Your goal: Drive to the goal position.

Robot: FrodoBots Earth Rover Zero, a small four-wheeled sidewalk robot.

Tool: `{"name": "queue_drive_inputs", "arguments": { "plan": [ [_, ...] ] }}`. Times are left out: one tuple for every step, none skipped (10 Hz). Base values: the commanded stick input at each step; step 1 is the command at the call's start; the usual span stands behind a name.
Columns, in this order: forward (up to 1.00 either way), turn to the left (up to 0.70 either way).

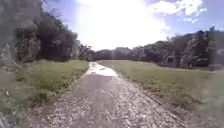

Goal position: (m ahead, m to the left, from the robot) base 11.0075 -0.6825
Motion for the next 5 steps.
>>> {"name": "queue_drive_inputs", "arguments": {
  "plan": [
    [0.7,0.0],
    [0.7,0.0],
    [0.7,0.0],
    [0.7,0.0],
    [0.7,0.0]
  ]
}}
